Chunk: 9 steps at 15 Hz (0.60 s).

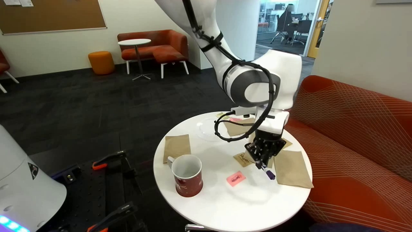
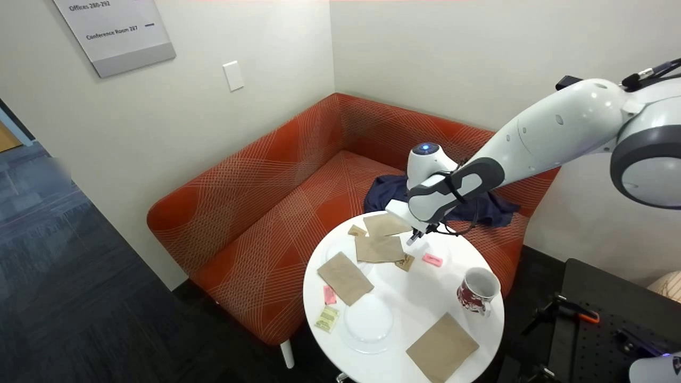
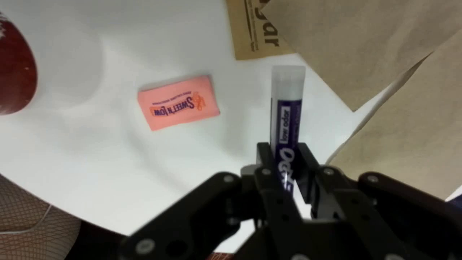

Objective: Put the marker in the red cup

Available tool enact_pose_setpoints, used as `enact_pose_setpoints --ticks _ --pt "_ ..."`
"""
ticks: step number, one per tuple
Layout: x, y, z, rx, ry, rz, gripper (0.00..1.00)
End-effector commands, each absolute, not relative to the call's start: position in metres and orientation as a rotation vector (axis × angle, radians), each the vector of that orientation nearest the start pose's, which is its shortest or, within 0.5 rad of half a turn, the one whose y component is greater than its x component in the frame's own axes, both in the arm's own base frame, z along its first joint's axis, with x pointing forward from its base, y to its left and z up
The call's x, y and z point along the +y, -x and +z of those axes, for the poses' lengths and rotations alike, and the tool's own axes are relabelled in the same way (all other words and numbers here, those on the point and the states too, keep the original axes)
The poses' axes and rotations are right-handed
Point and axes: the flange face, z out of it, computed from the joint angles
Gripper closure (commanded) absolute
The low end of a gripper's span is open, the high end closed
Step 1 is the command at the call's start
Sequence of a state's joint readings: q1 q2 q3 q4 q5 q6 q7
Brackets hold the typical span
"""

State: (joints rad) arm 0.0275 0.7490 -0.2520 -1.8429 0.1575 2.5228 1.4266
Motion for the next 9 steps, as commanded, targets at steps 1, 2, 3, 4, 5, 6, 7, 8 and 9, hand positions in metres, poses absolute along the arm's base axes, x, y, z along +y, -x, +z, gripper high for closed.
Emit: enact_pose_setpoints --ticks 1,2,3,4,5,6,7,8,9 --pt "-0.115 -0.607 0.162 2.445 2.174 -0.046 0.95" --pt "-0.109 -0.607 0.171 2.429 2.204 -0.044 0.95" --pt "-0.103 -0.607 0.176 2.422 2.223 -0.058 0.95" --pt "-0.098 -0.607 0.184 2.416 2.249 -0.064 0.95" --pt "-0.092 -0.606 0.191 2.415 2.271 -0.067 0.95" --pt "-0.086 -0.606 0.198 2.423 2.291 -0.076 0.95" --pt "-0.081 -0.605 0.203 2.431 2.312 -0.082 0.95" --pt "-0.077 -0.605 0.210 2.457 2.323 -0.085 0.95" --pt "-0.072 -0.604 0.214 2.486 2.334 -0.086 0.95"
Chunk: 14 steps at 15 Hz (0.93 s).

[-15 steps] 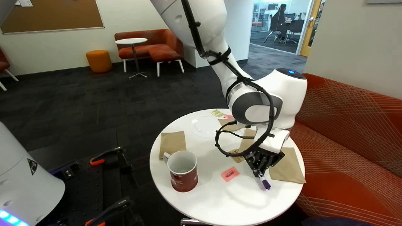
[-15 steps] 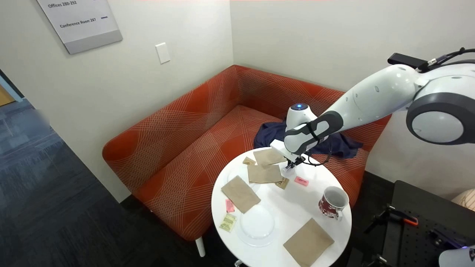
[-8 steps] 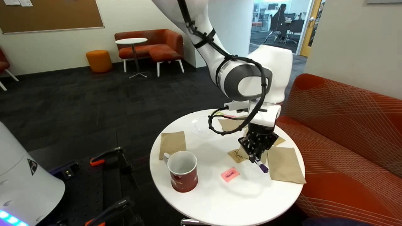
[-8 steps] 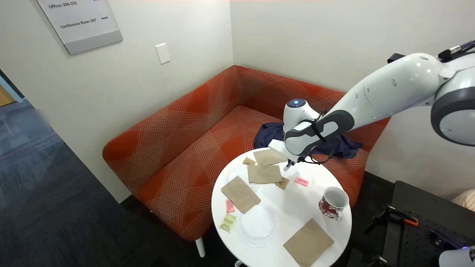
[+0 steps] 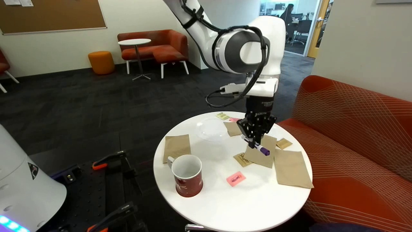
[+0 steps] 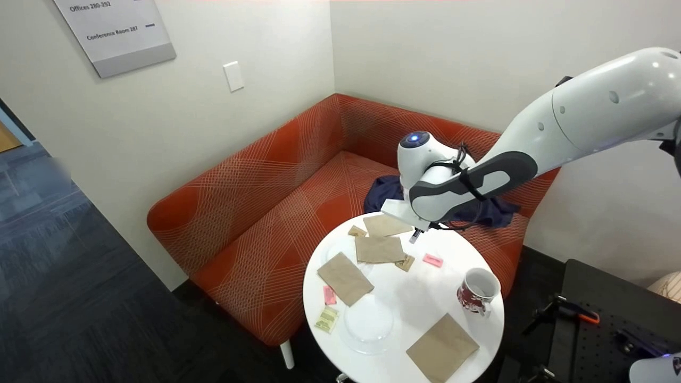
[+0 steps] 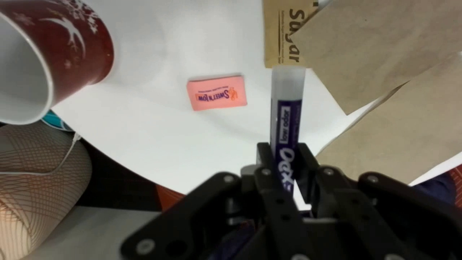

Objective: Put the marker in the red cup

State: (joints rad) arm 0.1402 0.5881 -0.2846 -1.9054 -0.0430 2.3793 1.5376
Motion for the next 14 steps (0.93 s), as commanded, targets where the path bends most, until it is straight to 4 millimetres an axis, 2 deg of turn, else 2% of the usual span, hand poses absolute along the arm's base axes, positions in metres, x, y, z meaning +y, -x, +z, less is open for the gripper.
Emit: enact_pose_setpoints --ticks 1,4,5,7,12,13,14 --pt "-0.068 -0.603 0.219 2.526 2.340 -0.092 0.95" --pt "-0.056 -0.600 0.228 2.664 2.333 -0.135 0.95" --pt "-0.061 -0.605 0.216 2.582 2.354 -0.098 0.81" --pt "-0.056 -0.603 0.220 2.623 2.348 -0.121 0.81" --pt "-0.056 -0.603 0.220 2.625 2.348 -0.122 0.81" --pt "-0.054 -0.602 0.223 2.643 2.318 -0.131 0.95" --pt "-0.050 -0.600 0.226 2.648 2.302 -0.133 0.95"
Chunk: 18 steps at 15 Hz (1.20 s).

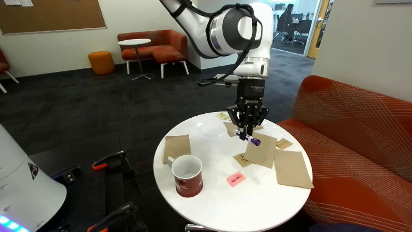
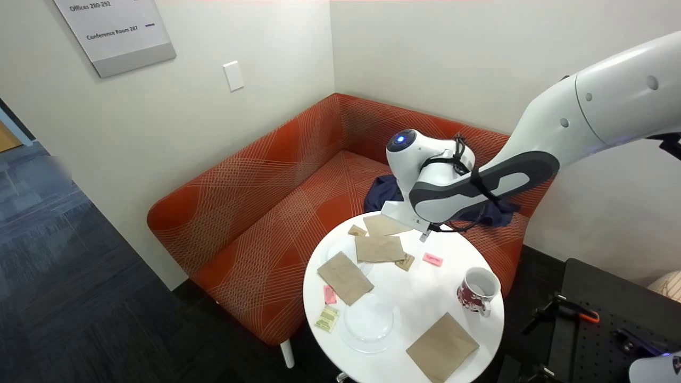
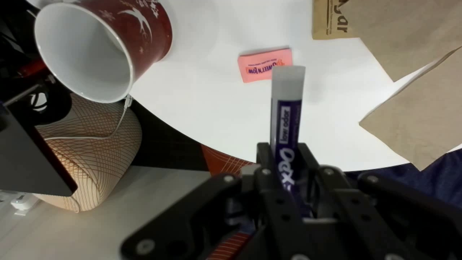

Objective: Put the marker in the red cup

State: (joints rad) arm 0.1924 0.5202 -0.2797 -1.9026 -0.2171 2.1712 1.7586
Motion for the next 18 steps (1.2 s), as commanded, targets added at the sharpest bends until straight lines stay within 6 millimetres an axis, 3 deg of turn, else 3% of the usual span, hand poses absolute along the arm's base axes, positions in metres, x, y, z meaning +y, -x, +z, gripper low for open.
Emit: enact_pose_setpoints --ticks 1,5,10,18 --pt "-0.045 -0.597 0.227 2.671 2.278 -0.142 0.95" --pt "-0.029 -0.584 0.226 2.801 2.175 -0.191 0.95" --pt "-0.018 -0.552 0.228 2.957 2.148 -0.149 0.95" --pt "-0.010 -0.512 0.260 3.213 2.146 -0.104 0.95"
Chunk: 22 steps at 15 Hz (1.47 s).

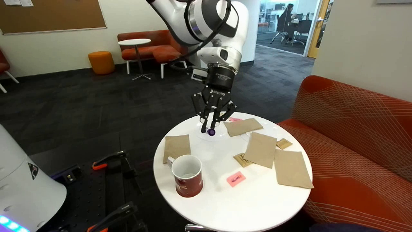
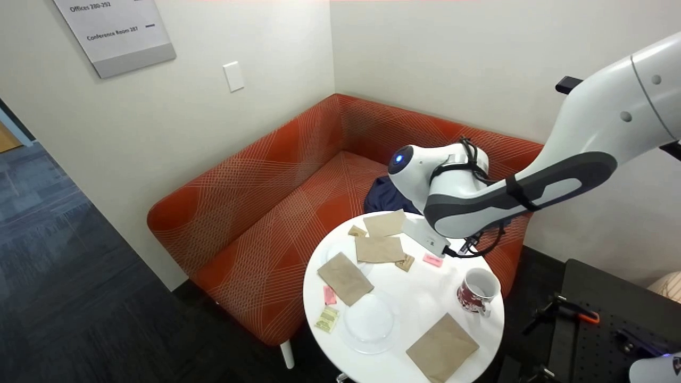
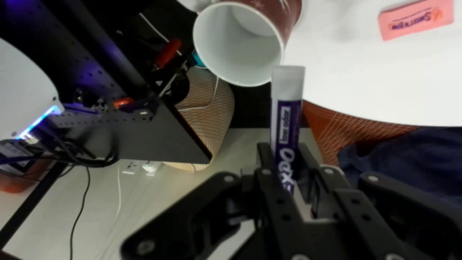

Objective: Put the marker in the red cup

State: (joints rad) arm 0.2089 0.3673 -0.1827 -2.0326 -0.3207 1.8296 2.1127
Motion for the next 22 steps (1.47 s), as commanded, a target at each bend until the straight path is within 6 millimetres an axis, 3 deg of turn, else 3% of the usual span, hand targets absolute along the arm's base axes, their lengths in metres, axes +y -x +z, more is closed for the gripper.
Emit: enact_pose_setpoints --ticks 1,6,13,22 --pt "-0.008 -0.507 0.264 -1.989 -1.309 0.069 0.95" --pt "-0.003 -0.478 0.262 -1.889 -1.159 0.089 0.95" --pt "-0.005 -0.452 0.232 -1.872 -1.009 0.194 0.95" --pt "-0.009 -0.456 0.205 -1.827 -1.014 0.290 0.95"
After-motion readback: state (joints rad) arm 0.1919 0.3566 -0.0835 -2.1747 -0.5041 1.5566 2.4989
